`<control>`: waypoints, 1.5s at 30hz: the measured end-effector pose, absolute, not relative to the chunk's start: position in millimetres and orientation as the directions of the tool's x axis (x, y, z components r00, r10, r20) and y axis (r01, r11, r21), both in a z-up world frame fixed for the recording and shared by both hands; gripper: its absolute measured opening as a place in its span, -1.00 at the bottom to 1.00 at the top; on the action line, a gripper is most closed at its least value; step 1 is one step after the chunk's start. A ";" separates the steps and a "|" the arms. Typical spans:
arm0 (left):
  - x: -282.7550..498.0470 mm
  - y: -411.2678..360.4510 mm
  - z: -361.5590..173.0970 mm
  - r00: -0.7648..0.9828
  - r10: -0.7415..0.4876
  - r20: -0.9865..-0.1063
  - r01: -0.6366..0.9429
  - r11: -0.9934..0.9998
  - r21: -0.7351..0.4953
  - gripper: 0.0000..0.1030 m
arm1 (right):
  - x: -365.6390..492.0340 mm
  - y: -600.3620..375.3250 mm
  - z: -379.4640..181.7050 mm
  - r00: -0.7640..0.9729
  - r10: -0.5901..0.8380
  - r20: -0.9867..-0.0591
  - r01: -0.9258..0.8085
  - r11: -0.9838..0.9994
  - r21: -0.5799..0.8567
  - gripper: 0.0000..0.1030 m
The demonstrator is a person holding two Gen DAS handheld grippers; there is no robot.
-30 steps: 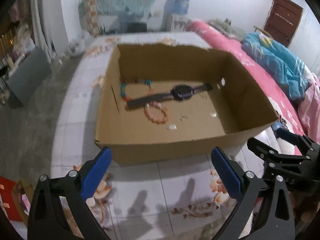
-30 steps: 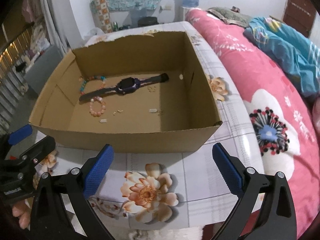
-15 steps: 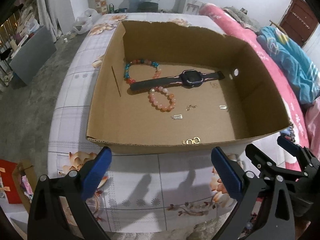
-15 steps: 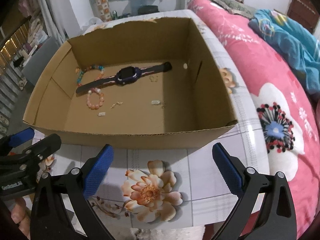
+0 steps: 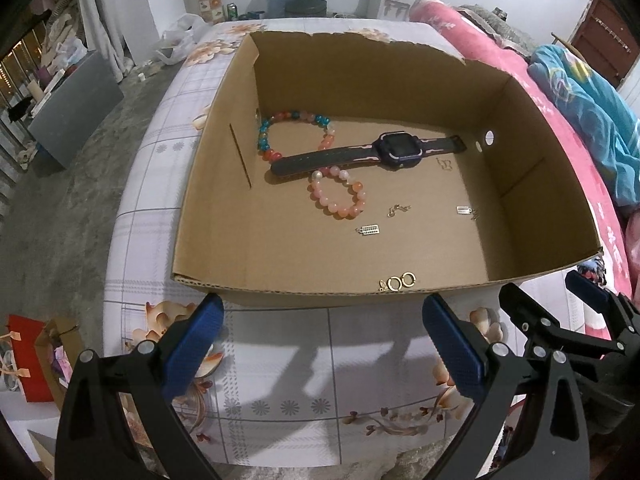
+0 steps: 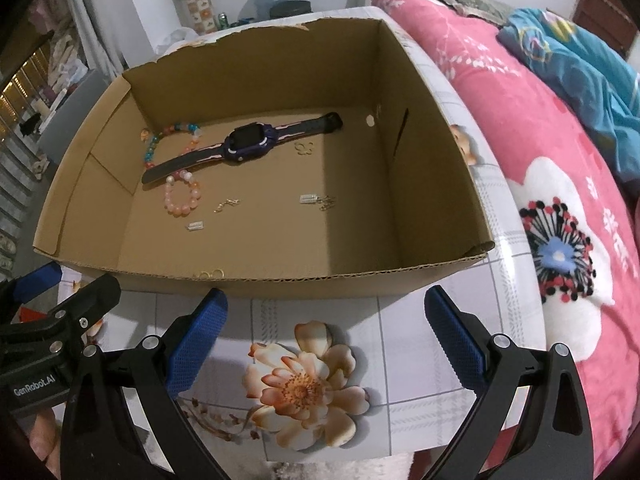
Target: Organize jewelry
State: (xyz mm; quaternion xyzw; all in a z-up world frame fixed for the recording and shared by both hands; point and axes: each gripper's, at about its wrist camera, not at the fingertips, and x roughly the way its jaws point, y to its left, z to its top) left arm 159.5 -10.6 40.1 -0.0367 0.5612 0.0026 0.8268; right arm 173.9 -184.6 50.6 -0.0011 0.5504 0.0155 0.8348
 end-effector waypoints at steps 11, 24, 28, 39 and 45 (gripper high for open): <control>162.4 -12.1 37.9 0.356 -0.032 -0.934 -0.049 0.997 -0.053 0.90 | 174.5 -185.8 49.7 0.389 0.010 -0.921 -0.024 1.000 0.001 0.84; 161.1 -11.9 37.5 0.362 -0.021 -0.932 -0.048 0.998 -0.042 0.90 | 174.1 -183.7 50.2 0.397 -0.001 -0.918 -0.035 0.999 -0.017 0.84; 160.5 -10.8 37.5 0.362 -0.019 -0.932 -0.049 0.998 -0.039 0.90 | 174.1 -181.3 50.4 0.398 -0.006 -0.918 -0.040 0.999 -0.024 0.84; 159.6 -9.6 38.1 0.364 -0.016 -0.931 -0.050 0.998 -0.036 0.90 | 173.2 -176.0 51.5 0.400 -0.013 -0.916 -0.043 0.999 -0.033 0.84; 159.6 -9.6 38.2 0.363 -0.016 -0.932 -0.050 0.998 -0.036 0.90 | 173.6 -174.8 52.0 0.401 -0.017 -0.916 -0.045 0.998 -0.038 0.84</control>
